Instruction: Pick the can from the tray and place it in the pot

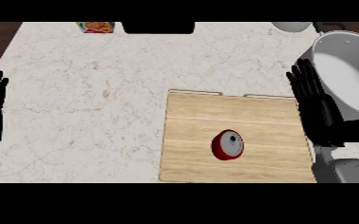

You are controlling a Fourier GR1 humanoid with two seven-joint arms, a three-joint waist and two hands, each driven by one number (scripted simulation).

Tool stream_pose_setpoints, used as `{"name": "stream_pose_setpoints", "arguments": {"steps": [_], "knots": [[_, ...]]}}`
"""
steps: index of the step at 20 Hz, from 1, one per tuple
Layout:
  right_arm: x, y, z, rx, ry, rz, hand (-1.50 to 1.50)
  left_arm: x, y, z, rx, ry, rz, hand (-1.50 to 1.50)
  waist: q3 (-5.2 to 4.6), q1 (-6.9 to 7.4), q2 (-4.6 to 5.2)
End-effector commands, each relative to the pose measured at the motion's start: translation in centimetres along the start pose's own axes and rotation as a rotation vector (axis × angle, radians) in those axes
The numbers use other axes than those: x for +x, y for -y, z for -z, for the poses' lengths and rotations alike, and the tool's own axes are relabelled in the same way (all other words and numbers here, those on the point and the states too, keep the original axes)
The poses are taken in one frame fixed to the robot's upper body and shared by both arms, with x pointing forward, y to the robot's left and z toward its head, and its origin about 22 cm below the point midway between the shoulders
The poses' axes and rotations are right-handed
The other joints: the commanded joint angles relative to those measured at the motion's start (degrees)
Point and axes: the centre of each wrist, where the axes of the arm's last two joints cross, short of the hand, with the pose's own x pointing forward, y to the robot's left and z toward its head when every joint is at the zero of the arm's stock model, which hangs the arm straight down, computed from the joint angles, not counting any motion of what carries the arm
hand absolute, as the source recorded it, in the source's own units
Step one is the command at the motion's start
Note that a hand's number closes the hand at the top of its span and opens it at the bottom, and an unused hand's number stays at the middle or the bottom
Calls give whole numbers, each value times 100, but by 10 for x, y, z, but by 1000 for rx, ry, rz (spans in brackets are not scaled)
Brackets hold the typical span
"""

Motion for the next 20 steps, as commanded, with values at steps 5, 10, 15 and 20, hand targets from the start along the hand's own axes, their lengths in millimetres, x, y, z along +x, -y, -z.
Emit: {"name": "stream_pose_setpoints", "arguments": {"steps": [5, 10, 15, 20], "knots": [[54, -67, 53, 661, 201, -46, 150, 37, 56, 6, -208, 81, -189, 0, 242, 602, -8], [33, -54, 76, 807, 335, -259, -150, 44, 96, -1, -302, 25, -283, 0, 259, 565, 70], [25, -30, 103, 930, 481, -93, -150, 44, 95, 3, -283, 7, -277, 0, 252, 445, -14], [51, -27, 129, 1131, 472, -198, -150, 51, 90, 9, -275, 0, -271, 0, 239, 339, -80]]}}
